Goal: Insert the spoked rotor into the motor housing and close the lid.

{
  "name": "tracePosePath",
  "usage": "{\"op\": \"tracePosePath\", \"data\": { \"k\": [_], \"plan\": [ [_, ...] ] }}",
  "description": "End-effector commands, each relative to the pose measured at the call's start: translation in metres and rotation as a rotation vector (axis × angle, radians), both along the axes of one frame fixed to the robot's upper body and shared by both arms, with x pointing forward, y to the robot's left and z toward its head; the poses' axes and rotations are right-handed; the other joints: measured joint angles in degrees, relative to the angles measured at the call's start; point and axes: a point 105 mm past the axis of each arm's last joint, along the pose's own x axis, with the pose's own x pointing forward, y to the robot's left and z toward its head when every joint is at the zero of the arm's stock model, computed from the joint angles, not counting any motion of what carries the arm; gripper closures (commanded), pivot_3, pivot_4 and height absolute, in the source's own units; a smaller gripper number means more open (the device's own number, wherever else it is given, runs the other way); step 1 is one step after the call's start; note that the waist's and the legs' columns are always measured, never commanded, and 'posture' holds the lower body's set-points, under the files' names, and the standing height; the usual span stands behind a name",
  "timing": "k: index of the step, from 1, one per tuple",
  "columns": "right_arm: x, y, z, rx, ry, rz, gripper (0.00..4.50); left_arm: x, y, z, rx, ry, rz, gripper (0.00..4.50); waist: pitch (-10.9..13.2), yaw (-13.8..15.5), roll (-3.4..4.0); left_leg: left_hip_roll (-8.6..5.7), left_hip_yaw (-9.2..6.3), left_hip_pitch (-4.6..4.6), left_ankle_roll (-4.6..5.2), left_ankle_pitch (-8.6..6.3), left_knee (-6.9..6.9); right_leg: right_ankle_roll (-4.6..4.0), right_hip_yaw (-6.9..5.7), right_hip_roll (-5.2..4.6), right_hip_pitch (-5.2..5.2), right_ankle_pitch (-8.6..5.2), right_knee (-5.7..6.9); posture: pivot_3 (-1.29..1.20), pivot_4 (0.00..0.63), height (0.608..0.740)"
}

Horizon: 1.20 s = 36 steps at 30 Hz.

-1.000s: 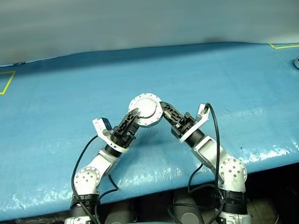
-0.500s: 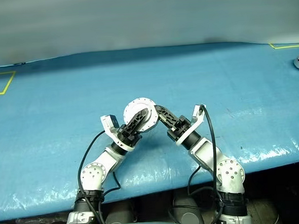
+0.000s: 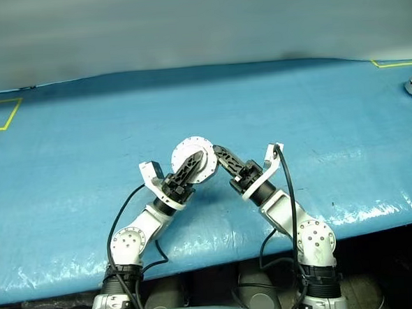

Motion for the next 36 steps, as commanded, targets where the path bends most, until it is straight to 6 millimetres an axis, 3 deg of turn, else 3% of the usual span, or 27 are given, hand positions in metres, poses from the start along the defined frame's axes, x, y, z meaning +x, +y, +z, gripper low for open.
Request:
{"op": "tracePosePath", "data": {
  "k": [1, 4, 9, 15, 18, 20, 26, 31, 32, 36],
  "plan": [
    [-0.011, 0.005, 0.034, 0.048, -0.171, 0.033, 1.44, -0.004, -0.013, 0.005, -0.1, 0.018, 0.033, 1.85, 0.0, -0.17, 0.01, 0.01, 0.0, 0.01, 0.0, 0.0, -0.01, 0.01, 0.01, 0.01, 0.0, 0.0, 0.0, 0.0, 0.15, 0.74],
    [0.001, -0.004, 0.03, -0.033, -0.181, -0.092, 0.46, -0.001, -0.008, 0.004, -0.104, 0.03, 0.086, 1.85, 0.0, -0.03, 0.01, 0.02, -0.03, 0.01, 0.0, 0.0, -0.03, 0.03, -0.02, 0.02, -0.01, 0.01, 0.01, 0.0, 0.15, 0.74],
    [0.013, -0.014, 0.017, -0.128, -0.15, -0.21, 0.46, 0.017, 0.014, 0.005, -0.097, 0.039, 0.258, 1.85, 0.0, 0.14, 0.0, 0.0, 0.02, 0.0, 0.0, 0.0, 0.09, 0.02, 0.03, 0.01, 0.01, 0.01, 0.01, 0.0, 0.15, 0.74],
    [0.013, -0.009, 0.005, -0.198, -0.121, -0.188, 0.46, 0.061, 0.081, 0.02, -0.079, 0.071, 0.654, 1.85, 0.02, 0.45, -0.03, 0.01, 0.01, -0.04, 0.01, 0.03, 0.18, -0.04, 0.02, 0.04, 0.0, 0.11, 0.03, 0.0, 0.15, 0.74],
    [0.013, -0.008, 0.002, -0.217, -0.118, -0.191, 0.46, 0.088, 0.12, 0.017, 0.029, 0.186, 0.895, 1.85, -0.03, 1.15, -0.1, -0.03, 0.01, -0.04, 0.01, 0.03, 0.24, 0.01, 0.04, 0.02, 0.1, 0.15, -0.06, 0.0, 0.15, 0.74],
    [0.014, -0.008, 0.002, -0.222, -0.12, -0.195, 0.46, 0.097, 0.133, 0.017, 0.041, 0.23, 0.955, 1.85, -0.03, 1.29, -0.1, -0.07, 0.02, -0.02, 0.02, 0.03, 0.25, 0.06, 0.06, 0.0, 0.16, 0.17, -0.11, 0.0, 0.15, 0.74],
    [0.015, -0.007, 0.0, -0.254, -0.124, -0.2, 0.46, 0.114, 0.172, -0.002, 0.128, 0.417, 1.158, 1.85, 0.02, 1.33, -0.18, -0.06, -0.03, -0.11, 0.03, 0.02, 0.24, 0.33, 0.03, 0.02, 0.07, 0.34, -0.11, 0.0, 0.15, 0.74],
    [0.015, -0.01, -0.004, -0.272, -0.119, -0.206, 0.46, 0.11, 0.2, -0.013, 0.155, 0.486, 1.279, 1.85, 0.07, 1.38, -0.3, -0.07, -0.03, -0.12, 0.03, 0.02, 0.24, 0.32, 0.02, 0.0, 0.08, 0.4, -0.12, 0.0, 0.15, 0.74],
    [0.015, -0.01, -0.004, -0.274, -0.118, -0.207, 0.41, 0.107, 0.206, -0.014, 0.166, 0.491, 1.307, 1.35, 0.07, 1.27, -0.3, -0.07, -0.03, -0.12, 0.03, 0.02, 0.24, 0.3, 0.03, 0.0, 0.09, 0.42, -0.12, 0.0, 0.15, 0.74],
    [0.015, -0.01, -0.006, -0.277, -0.112, -0.208, 0.41, 0.095, 0.226, -0.021, 0.229, 0.54, 1.412, 0.14, 0.06, 0.96, -0.3, -0.04, -0.01, -0.03, 0.03, 0.02, 0.22, 0.18, 0.04, 0.02, 0.1, 0.5, -0.08, 0.0, 0.15, 0.74]
  ]
}}
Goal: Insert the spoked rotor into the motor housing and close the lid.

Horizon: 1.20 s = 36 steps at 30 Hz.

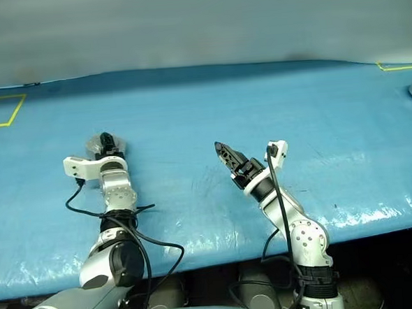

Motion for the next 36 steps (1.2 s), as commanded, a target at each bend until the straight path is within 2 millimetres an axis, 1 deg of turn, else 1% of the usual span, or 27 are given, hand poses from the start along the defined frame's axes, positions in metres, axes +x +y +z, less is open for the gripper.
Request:
{"op": "tracePosePath", "data": {
  "k": [1, 3, 6, 9, 11, 13, 15, 17, 18, 19, 20, 21, 23, 25, 28, 31, 33, 34, 35, 36],
  "plan": [
    [-0.001, 0.001, 0.007, 0.012, -0.034, 0.004, 0.41, -0.013, 0.028, 0.003, 0.073, 0.066, 0.129, 0.06, -0.01, -0.15, 0.01, 0.0, 0.0, 0.02, 0.0, 0.0, 0.0, 0.0, 0.0, 0.0, 0.01, 0.0, 0.02, 0.0, 0.15, 0.74],
    [-0.001, 0.002, 0.006, 0.012, -0.03, 0.005, 0.41, -0.023, 0.041, 0.003, 0.097, 0.091, 0.201, 0.06, -0.02, -0.44, 0.01, 0.0, 0.0, 0.1, 0.0, 0.0, 0.0, 0.06, 0.01, 0.0, 0.09, -0.03, 0.02, 0.0, 0.15, 0.74],
    [0.0, 0.003, 0.003, 0.007, -0.02, 0.012, 0.41, -0.041, 0.058, 0.009, 0.094, 0.08, 0.284, 0.06, -0.02, -0.77, 0.0, 0.01, 0.02, 0.12, 0.0, 0.0, 0.0, 0.09, 0.03, 0.0, 0.11, -0.01, 0.03, 0.0, 0.15, 0.74],
    [0.001, 0.005, 0.001, 0.014, -0.015, 0.016, 0.41, -0.064, 0.079, 0.019, 0.137, 0.082, 0.386, 0.06, -0.04, -0.9, -0.03, 0.02, 0.01, 0.11, -0.01, 0.0, 0.0, -0.02, 0.03, -0.01, 0.11, 0.06, 0.03, 0.0, 0.15, 0.74],
    [0.003, 0.006, 0.0, 0.001, -0.022, 0.013, 0.41, -0.076, 0.088, 0.028, 0.177, 0.065, 0.426, 0.06, -0.04, -0.8, -0.04, 0.02, 0.0, 0.1, -0.01, 0.0, 0.0, -0.04, 0.02, -0.01, 0.11, 0.08, 0.03, 0.0, 0.15, 0.74],
    [0.006, 0.007, -0.002, -0.054, -0.051, 0.001, 0.41, -0.083, 0.089, 0.041, 0.236, 0.026, 0.427, 0.06, -0.07, -0.47, -0.08, 0.01, 0.0, 0.08, -0.03, 0.02, 0.01, -0.02, 0.01, -0.01, 0.11, 0.09, 0.03, 0.0, 0.15, 0.74],
    [0.007, 0.006, -0.002, -0.12, -0.097, -0.015, 0.41, -0.084, 0.083, 0.055, 0.31, -0.032, 0.382, 0.06, -0.08, -0.14, -0.11, 0.01, 0.0, 0.09, -0.05, 0.03, 0.04, 0.01, 0.01, -0.01, 0.12, 0.1, 0.03, 0.0, 0.15, 0.74],
    [0.013, -0.003, 0.0, -0.234, -0.199, -0.082, 0.41, -0.079, 0.056, 0.08, 0.474, -0.169, 0.219, 0.06, -0.11, 0.18, -0.14, 0.0, 0.02, 0.1, -0.07, 0.04, 0.08, 0.08, 0.01, -0.02, 0.16, 0.09, 0.02, 0.0, 0.15, 0.74],
    [0.015, -0.007, 0.001, -0.289, -0.239, -0.1, 0.41, -0.077, 0.041, 0.088, 0.541, -0.226, 0.134, 0.06, -0.11, 0.3, -0.14, -0.01, 0.03, 0.1, -0.07, 0.04, 0.1, 0.15, 0.02, -0.02, 0.17, 0.05, 0.01, 0.0, 0.15, 0.74],
    [0.017, -0.009, 0.001, -0.325, -0.266, -0.11, 0.41, -0.077, 0.03, 0.093, 0.582, -0.261, 0.077, 0.06, -0.11, 0.41, -0.14, -0.02, 0.04, 0.1, -0.07, 0.04, 0.1, 0.21, 0.02, -0.04, 0.19, 0.02, -0.01, 0.0, 0.15, 0.74],
    [0.02, -0.013, 0.0, -0.391, -0.298, -0.113, 0.41, -0.075, 0.01, 0.098, 0.647, -0.317, -0.038, 0.06, -0.11, 0.42, -0.14, -0.04, 0.07, 0.11, -0.08, 0.05, 0.12, 0.23, 0.03, -0.06, 0.19, 0.03, -0.01, 0.0, 0.15, 0.74],
    [0.022, -0.018, -0.001, -0.46, -0.328, -0.119, 0.41, -0.074, -0.01, 0.101, 0.707, -0.361, -0.153, 0.06, -0.11, 0.37, -0.14, -0.04, 0.07, 0.11, -0.09, 0.05, 0.16, 0.23, 0.03, -0.06, 0.2, 0.03, -0.01, 0.0, 0.15, 0.74],
    [0.027, -0.027, -0.003, -0.586, -0.382, -0.13, 0.41, -0.075, -0.054, 0.098, 0.834, -0.42, -0.419, 0.06, -0.11, 0.29, -0.13, -0.03, 0.12, 0.14, -0.08, 0.06, 0.17, 0.14, 0.07, -0.06, 0.22, -0.01, -0.01, 0.0, 0.15, 0.74],
    [0.03, -0.036, -0.003, -0.671, -0.424, -0.133, 0.41, -0.077, -0.087, 0.083, 0.955, -0.406, -0.65, 0.06, -0.11, 0.21, -0.12, -0.02, 0.18, 0.21, -0.08, 0.06, 0.17, -0.03, 0.11, -0.05, 0.22, -0.11, 0.03, 0.0, 0.15, 0.74],
    [0.031, -0.045, -0.006, -0.777, -0.487, -0.122, 0.41, -0.079, -0.111, 0.057, 1.127, -0.335, -0.864, 0.06, -0.1, -0.19, -0.1, 0.03, 0.23, 0.36, -0.07, 0.05, 0.09, -0.11, 0.15, 0.0, 0.26, -0.17, 0.08, 0.0, 0.15, 0.74],
    [0.029, -0.052, -0.018, -0.894, -0.512, -0.064, 0.41, -0.079, -0.123, 0.034, 1.248, -0.273, -1.0, 0.06, -0.1, -0.54, -0.09, 0.07, 0.34, 0.77, -0.06, 0.05, -0.1, -0.22, 0.22, 0.02, 0.54, -0.25, 0.06, 0.0, 0.15, 0.74],
    [0.025, -0.055, -0.029, -0.931, -0.505, 0.005, 0.41, -0.081, -0.129, 0.013, 1.381, -0.214, -1.096, 0.06, -0.1, -0.61, -0.1, 0.07, 0.39, 0.95, -0.06, 0.05, -0.19, -0.24, 0.26, 0.02, 0.63, -0.28, 0.04, 0.0, 0.15, 0.74],
    [0.024, -0.057, -0.034, -0.945, -0.497, 0.028, 0.41, -0.081, -0.129, 0.007, 1.414, -0.196, -1.121, 0.06, -0.1, -0.64, -0.09, 0.08, 0.39, 0.97, -0.06, 0.05, -0.21, -0.26, 0.26, 0.02, 0.64, -0.29, 0.04, 0.0, 0.15, 0.74],
    [0.024, -0.06, -0.039, -0.96, -0.486, 0.049, 0.41, -0.081, -0.129, 0.003, 1.425, -0.191, -1.13, 0.06, -0.1, -0.67, -0.09, 0.08, 0.4, 0.99, -0.06, 0.05, -0.23, -0.27, 0.27, 0.02, 0.64, -0.29, 0.04, 0.0, 0.15, 0.74],
    [0.022, -0.061, -0.043, -0.969, -0.481, 0.075, 0.25, -0.081, -0.129, 0.002, 1.413, -0.196, -1.127, 0.02, -0.09, -0.67, -0.09, 0.09, 0.41, 1.01, -0.06, 0.05, -0.25, -0.28, 0.27, 0.02, 0.64, -0.29, 0.04, 0.0, 0.15, 0.74]
  ]
}}
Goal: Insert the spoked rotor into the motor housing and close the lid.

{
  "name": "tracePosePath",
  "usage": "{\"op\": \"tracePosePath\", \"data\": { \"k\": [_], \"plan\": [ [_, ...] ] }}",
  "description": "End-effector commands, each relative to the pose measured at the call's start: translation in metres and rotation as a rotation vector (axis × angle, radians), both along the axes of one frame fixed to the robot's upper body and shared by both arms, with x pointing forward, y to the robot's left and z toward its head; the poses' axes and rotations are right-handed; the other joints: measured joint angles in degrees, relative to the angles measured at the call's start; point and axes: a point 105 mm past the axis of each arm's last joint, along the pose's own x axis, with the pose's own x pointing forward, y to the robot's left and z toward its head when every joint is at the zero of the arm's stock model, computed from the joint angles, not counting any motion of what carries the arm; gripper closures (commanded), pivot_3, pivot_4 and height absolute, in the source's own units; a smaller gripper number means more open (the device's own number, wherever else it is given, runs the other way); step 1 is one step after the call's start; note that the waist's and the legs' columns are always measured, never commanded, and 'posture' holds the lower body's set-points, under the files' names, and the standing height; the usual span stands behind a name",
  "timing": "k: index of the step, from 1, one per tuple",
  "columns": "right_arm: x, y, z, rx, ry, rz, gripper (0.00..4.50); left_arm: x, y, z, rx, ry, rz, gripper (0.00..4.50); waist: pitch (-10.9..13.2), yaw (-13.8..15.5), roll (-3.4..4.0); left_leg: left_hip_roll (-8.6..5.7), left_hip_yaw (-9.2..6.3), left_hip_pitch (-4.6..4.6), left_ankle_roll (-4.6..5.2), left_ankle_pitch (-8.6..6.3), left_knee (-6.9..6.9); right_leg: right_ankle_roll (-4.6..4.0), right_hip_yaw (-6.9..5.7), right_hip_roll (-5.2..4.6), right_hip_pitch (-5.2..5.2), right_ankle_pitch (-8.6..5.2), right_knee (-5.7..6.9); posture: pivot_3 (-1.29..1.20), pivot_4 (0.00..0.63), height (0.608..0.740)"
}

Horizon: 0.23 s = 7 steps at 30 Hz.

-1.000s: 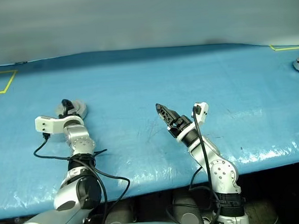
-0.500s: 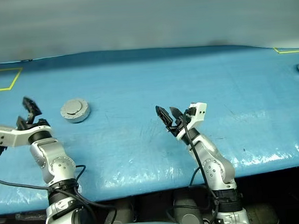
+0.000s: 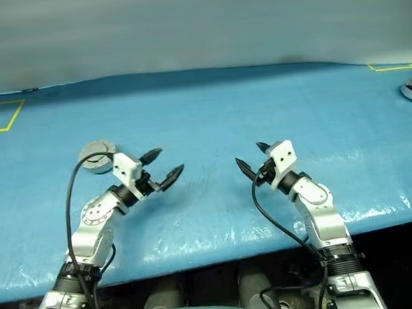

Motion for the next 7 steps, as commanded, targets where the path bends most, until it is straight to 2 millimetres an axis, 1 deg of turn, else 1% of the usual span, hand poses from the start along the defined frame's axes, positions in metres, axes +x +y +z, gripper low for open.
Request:
{"op": "tracePosePath", "data": {
  "k": [1, 3, 5, 7],
  "plan": [
    [-0.004, -0.002, -0.004, -0.053, -0.003, 0.061, 0.05, 0.001, -0.002, 0.002, 0.024, -0.049, -0.027, 0.0, 0.01, 0.01, 0.0, 0.0, 0.0, -0.01, 0.0, 0.0, -0.01, 0.0, 0.0, -0.01, -0.01, 0.0, 0.0, 0.0, 0.15, 0.74],
    [-0.002, -0.006, -0.002, -0.084, -0.046, 0.039, 0.02, 0.002, -0.002, 0.002, 0.016, -0.065, -0.017, 0.0, 0.02, 0.1, -0.01, 0.0, 0.01, -0.03, 0.01, 0.0, -0.01, 0.0, 0.0, -0.02, -0.02, 0.0, -0.01, 0.0, 0.15, 0.74],
    [0.002, -0.008, 0.006, -0.058, -0.101, -0.001, 0.02, 0.0, -0.004, 0.0, 0.009, -0.066, -0.034, 0.0, 0.02, 0.15, -0.01, 0.0, 0.0, -0.03, 0.01, 0.0, -0.02, 0.01, 0.0, -0.02, -0.02, 0.0, -0.01, 0.0, 0.15, 0.74],
    [0.002, -0.007, 0.008, -0.032, -0.102, -0.001, 0.02, -0.003, -0.006, -0.001, -0.007, -0.064, -0.049, 0.0, 0.01, 0.16, -0.01, 0.0, 0.01, -0.02, 0.0, 0.0, -0.01, 0.01, 0.0, -0.02, -0.01, 0.0, 0.0, 0.0, 0.15, 0.74]
  ]
}}
